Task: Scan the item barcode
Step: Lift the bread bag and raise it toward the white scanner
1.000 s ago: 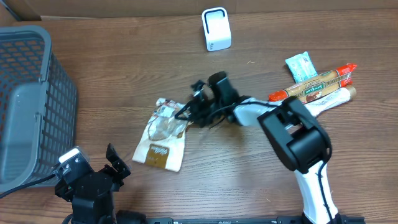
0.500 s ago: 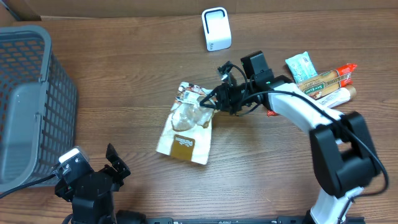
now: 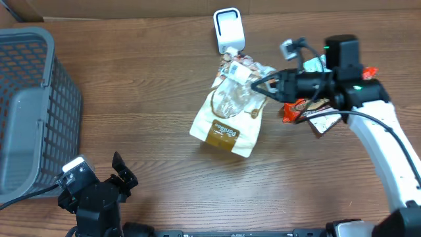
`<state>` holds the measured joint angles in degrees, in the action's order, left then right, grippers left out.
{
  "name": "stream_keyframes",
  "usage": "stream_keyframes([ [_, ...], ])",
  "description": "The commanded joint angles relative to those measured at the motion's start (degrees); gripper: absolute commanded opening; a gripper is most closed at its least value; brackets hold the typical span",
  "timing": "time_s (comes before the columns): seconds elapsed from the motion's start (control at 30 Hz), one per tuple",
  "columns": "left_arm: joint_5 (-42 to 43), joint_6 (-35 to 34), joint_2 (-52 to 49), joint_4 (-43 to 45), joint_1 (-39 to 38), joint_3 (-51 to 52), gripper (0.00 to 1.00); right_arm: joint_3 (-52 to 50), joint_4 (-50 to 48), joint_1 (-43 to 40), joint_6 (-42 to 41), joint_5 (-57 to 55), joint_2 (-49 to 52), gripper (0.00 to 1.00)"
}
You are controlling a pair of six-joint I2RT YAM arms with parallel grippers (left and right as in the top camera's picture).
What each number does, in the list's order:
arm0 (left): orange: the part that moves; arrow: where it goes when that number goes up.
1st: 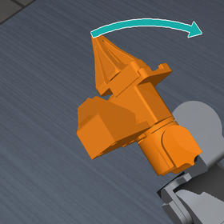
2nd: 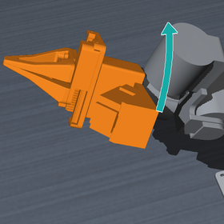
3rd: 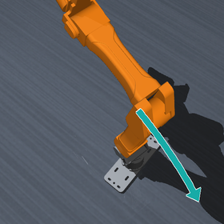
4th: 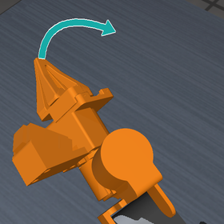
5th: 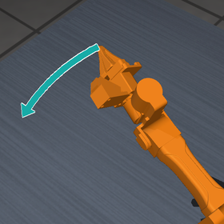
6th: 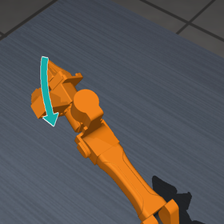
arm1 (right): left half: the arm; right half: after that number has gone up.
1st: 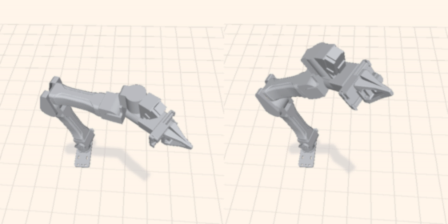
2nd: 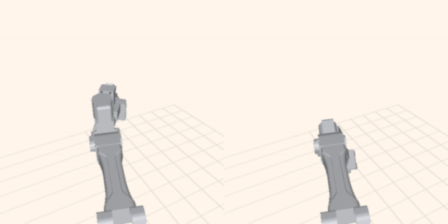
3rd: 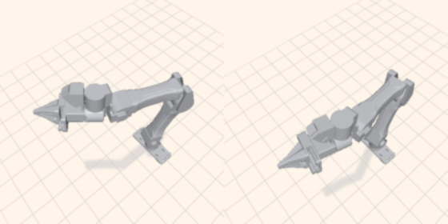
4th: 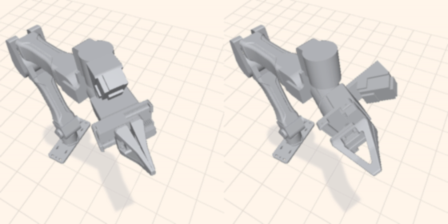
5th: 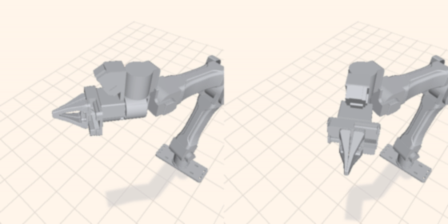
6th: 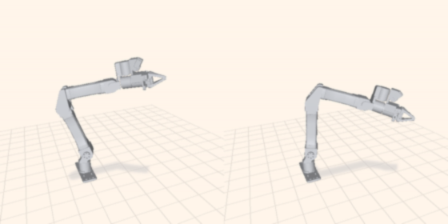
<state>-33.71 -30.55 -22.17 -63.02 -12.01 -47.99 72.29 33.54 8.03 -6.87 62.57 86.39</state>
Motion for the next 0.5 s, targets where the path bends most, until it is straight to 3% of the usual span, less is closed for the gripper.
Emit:
stream_keyframes([
  [0.0, -0.96, -0.79, 0.15, 0.02, -0.24, 0.11, 1.00, 0.22, 0.90, -0.94, 0.72, 3.56, -1.20, 0.09],
  [0.3, -0.96, -0.79, 0.15, 0.02, -0.24, 0.11, 1.00, 0.22, 0.35, -0.98, 0.35, 3.45, -1.20, 0.07],
  [0.47, -0.98, -0.79, 0.15, 0.02, -0.24, 0.11, 1.00, 0.98, -4.26, -0.96, -5.60, -2.03, -1.20, 0.04],
])
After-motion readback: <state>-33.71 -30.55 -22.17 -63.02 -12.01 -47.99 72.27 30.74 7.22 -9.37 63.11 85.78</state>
